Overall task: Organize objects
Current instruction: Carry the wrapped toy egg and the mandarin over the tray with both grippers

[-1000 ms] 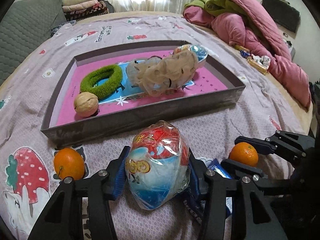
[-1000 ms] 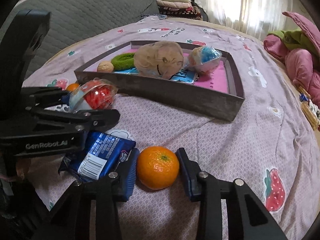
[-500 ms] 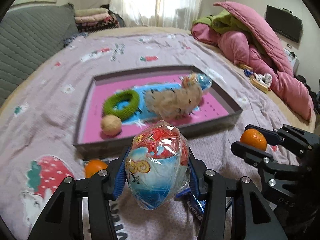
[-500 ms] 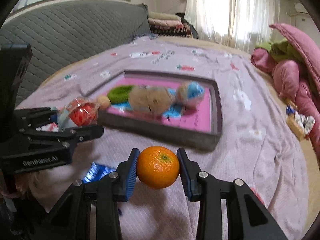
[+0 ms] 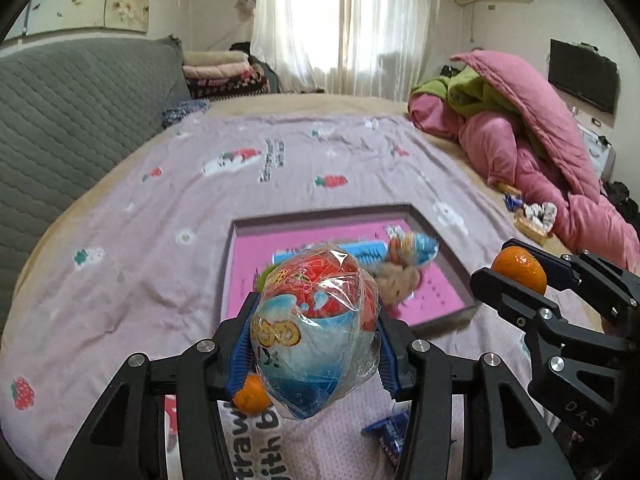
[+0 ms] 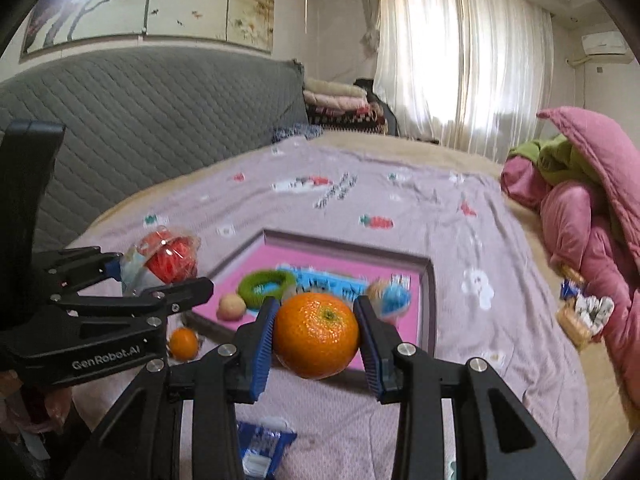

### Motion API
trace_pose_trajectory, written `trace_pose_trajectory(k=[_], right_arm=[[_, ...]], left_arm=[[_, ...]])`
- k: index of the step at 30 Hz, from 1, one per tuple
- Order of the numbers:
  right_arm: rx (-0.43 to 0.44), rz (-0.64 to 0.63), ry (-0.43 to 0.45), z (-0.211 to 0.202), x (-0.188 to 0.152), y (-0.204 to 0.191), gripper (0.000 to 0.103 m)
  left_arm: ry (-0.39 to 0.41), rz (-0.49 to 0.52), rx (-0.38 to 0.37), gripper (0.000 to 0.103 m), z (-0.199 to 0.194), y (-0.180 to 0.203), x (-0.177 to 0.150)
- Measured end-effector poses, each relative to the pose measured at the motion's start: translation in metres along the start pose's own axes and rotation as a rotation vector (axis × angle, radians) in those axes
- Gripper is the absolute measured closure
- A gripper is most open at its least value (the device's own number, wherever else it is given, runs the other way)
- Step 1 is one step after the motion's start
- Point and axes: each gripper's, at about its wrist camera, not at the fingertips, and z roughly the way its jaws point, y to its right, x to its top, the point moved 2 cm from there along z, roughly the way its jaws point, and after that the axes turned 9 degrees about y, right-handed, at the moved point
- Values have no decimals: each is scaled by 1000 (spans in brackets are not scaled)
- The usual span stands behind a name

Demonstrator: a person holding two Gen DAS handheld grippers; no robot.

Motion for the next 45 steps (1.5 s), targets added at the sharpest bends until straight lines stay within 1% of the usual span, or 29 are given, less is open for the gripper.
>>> trace_pose_trajectory(k=[7,12,16,19,27,33,45], right_arm=[[-21,-14,53,-9,29,8,64],[-38,-34,85,-10,49,15,64],[-43,-33,105,-6,59,18,64],[-42,-27,111,-1,59,19,64],[-17,-3,65,24,38,26,64],[-29,13,19,41,19,37,64],[-25,36,-70,65,-13,51,64]], left_arm=[[33,-12,4,50,-6,-5,29],[56,-14,18,50,-2,-8,53],[65,-20,22,50,4,-7,63],[66,-19,24,50,9,-5,65],[19,-19,10,50,37,3,50],[-21,-23,13,50,60,1,36],[-125,2,16,50,108,9,-7]])
